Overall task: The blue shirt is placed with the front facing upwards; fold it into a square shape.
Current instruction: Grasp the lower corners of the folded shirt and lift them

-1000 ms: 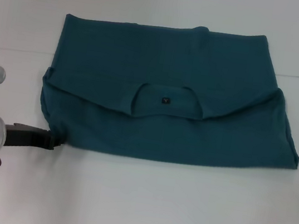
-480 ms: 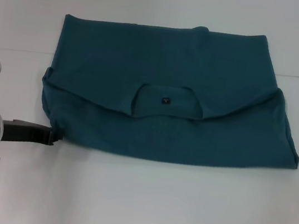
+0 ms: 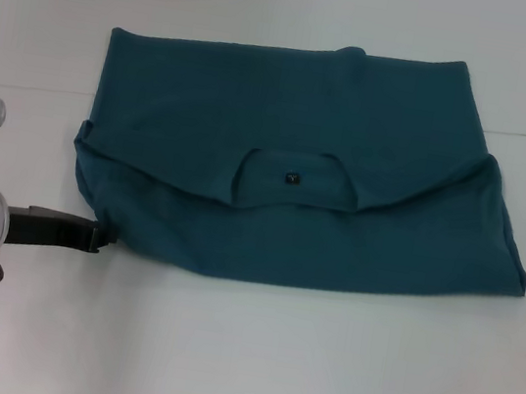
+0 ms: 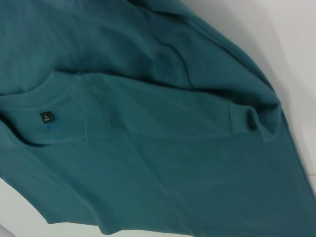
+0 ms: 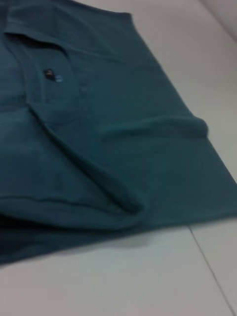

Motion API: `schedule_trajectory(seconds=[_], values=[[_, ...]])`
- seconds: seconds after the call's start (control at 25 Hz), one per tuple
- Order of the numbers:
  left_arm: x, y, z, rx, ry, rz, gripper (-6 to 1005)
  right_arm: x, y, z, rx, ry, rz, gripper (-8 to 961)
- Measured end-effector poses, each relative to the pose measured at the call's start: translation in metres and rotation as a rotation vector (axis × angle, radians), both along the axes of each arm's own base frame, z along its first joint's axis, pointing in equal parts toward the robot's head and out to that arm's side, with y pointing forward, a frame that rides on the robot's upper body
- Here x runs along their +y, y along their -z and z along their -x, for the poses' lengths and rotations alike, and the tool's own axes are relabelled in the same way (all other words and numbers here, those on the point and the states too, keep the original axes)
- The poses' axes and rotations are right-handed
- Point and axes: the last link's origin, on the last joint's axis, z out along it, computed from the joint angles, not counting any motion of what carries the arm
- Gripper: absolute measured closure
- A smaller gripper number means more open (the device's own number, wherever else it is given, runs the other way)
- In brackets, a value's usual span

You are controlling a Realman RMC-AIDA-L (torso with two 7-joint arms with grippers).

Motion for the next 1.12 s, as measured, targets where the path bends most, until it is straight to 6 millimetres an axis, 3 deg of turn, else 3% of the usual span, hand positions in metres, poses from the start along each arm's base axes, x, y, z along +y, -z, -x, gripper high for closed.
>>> schedule_trajectory(seconds=[0.24,1.12], values=[[0.002,-0.002,0.0,0.002,-0.003,0.003,956,0.021,0.015,0.021,-0.118,-0.017,0.072,96],[-0.001,0.001,0.004,0.004,-0.014,0.026,957,0.035,0.075,0.028,-0.245,-0.061,0.144,95]])
